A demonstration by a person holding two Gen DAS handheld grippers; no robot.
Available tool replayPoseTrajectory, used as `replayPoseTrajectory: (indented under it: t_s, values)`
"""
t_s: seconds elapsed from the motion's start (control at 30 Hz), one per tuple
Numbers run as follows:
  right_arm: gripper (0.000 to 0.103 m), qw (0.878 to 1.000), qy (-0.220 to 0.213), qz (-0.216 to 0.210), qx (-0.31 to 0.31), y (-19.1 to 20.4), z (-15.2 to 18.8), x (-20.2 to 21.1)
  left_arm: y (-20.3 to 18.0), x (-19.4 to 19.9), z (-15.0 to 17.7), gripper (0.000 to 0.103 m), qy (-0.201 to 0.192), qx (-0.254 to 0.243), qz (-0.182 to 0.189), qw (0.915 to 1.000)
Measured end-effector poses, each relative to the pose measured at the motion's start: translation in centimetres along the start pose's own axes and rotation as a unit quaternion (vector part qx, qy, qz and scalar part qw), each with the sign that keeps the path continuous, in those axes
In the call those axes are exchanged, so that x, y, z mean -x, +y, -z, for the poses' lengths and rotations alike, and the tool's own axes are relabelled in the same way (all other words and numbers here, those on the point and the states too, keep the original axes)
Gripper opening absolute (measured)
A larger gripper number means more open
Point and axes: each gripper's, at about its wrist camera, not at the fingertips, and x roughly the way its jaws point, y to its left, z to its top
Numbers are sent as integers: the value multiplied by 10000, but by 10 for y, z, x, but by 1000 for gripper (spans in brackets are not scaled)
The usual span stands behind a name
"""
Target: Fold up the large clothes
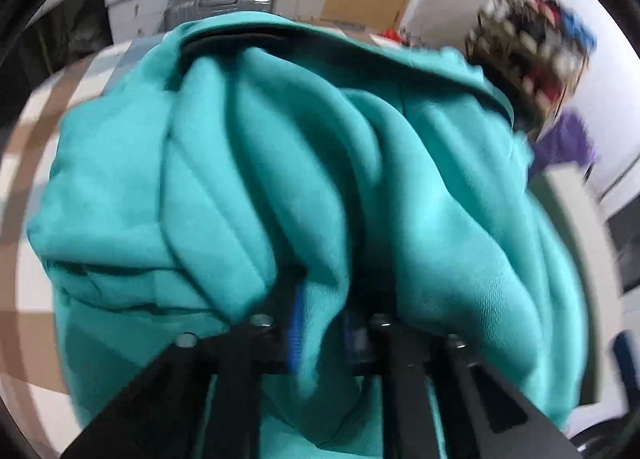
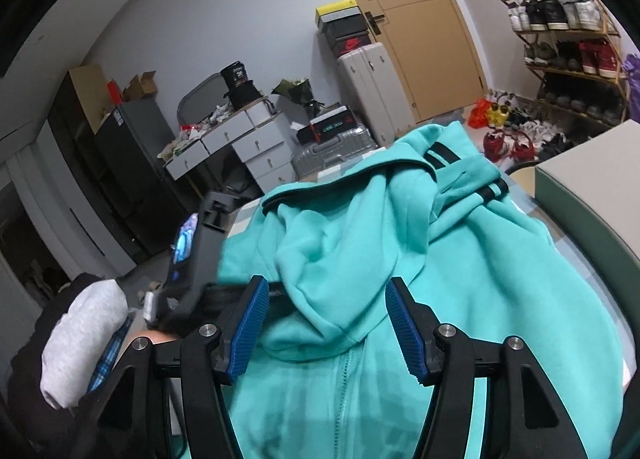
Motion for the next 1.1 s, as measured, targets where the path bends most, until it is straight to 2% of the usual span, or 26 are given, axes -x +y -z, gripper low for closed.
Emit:
replayPoseTrajectory:
  t_s: [0.07,0.13,0.23,0.3,0.4,0.43,0.53,0.57,0.63,0.67,0.7,0.73,0.77,0.8,0.83,0.9,0.97,1.03,1.07,1.1]
  values:
    - [62,10000,58,50,-33,0,1,-3,15,14,2,4,-91,198,99,9997]
    - [62,9998,171,73,-77,-1,3,-6,25,36,7,4,-383,299,42,9988]
    - [63,9994,290,131,-154,-2,5,-11,40,76,17,4,-889,372,189,9952]
    - [63,9991,358,99,-224,-3,5,-16,50,78,24,4,-821,430,135,9956]
    - [69,9979,466,77,-439,-10,-6,-32,66,68,30,4,-530,713,407,9952]
    - [72,9959,636,-16,-639,-15,-12,-44,60,64,27,4,-520,752,448,9948]
    - [72,9875,1126,-145,-1090,-29,-30,-86,58,72,31,4,-575,688,510,9947]
    - [72,9835,1382,-80,-1167,-32,-35,-105,57,76,31,4,-600,676,522,9945]
    - [71,9705,1909,-337,-1435,-37,-38,-137,57,78,31,4,-619,686,546,9942]
    - [67,9582,2251,-572,-1669,-40,-37,-158,56,75,31,4,-629,716,564,9939]
    - [58,9477,2571,-722,-1747,-40,-35,-172,60,75,30,4,-646,773,583,9932]
    - [34,9378,2881,-782,-1774,-40,-34,-187,59,73,27,4,-668,833,587,9925]
    - [6,9356,3029,-689,-1679,-39,-38,-194,55,70,23,4,-694,874,602,9919]
    - [4,9394,3027,-535,-1519,-37,-45,-196,49,67,18,4,-744,888,634,9912]
    - [4,9490,2872,-423,-1229,-32,-59,-193,43,66,14,4,-845,884,658,9903]
    - [4,9707,2333,-135,-555,-17,-91,-180,34,67,7,4,-1095,912,664,9876]
    - [3,9828,1837,-24,157,5,-124,-167,29,69,1,4,-1386,1016,738,9824]
    - [3,9861,1402,139,880,26,-143,-155,25,67,-3,5,-1607,1225,732,9766]
    - [3,9836,1041,278,1449,40,-148,-145,24,65,-3,5,-1643,1363,681,9746]
    - [3,9789,893,419,1787,45,-147,-142,22,61,-2,5,-1627,1445,604,9742]
